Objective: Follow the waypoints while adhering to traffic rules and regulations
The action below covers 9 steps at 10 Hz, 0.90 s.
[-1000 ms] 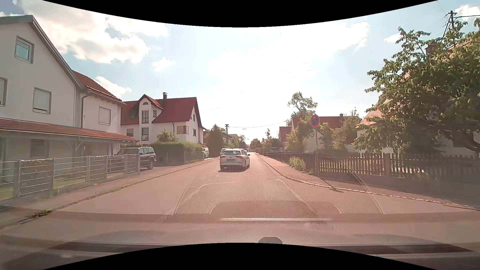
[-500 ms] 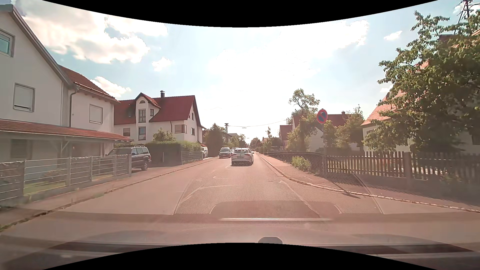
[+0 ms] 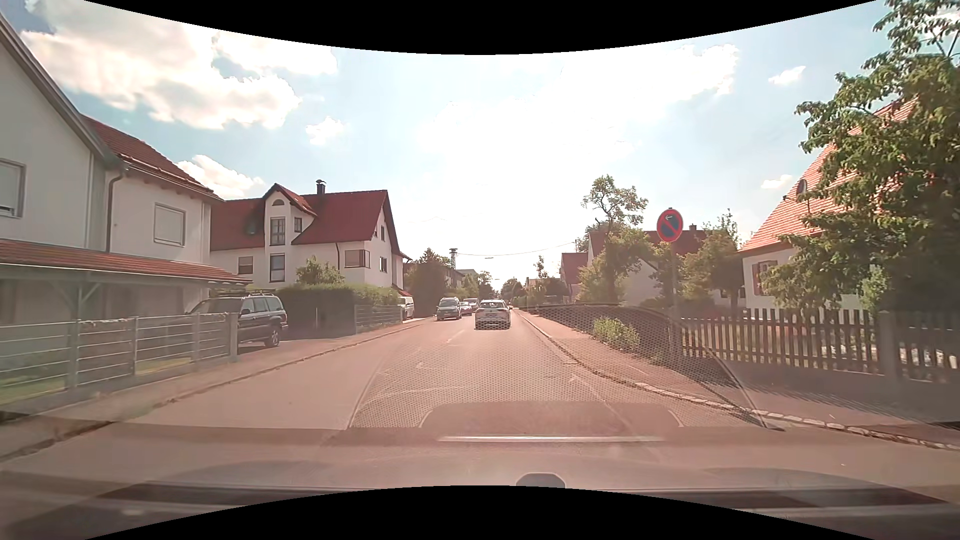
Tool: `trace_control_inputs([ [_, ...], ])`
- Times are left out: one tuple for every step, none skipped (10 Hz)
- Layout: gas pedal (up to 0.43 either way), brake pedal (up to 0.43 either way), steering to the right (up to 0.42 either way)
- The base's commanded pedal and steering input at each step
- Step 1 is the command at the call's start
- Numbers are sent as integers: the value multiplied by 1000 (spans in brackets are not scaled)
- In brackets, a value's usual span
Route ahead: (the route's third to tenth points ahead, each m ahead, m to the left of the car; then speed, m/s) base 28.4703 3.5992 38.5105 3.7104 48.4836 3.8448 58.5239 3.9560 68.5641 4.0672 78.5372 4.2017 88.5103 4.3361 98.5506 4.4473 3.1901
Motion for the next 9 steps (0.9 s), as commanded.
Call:
trace_control_inputs([
  [260, 0, -3],
  [260, 0, -3],
  [260, 0, -3],
  [260, 0, -4],
  [260, 0, -4],
  [260, 0, -4],
  [260, 0, -4],
  [260, 0, -5],
  [260, 0, -6],
])
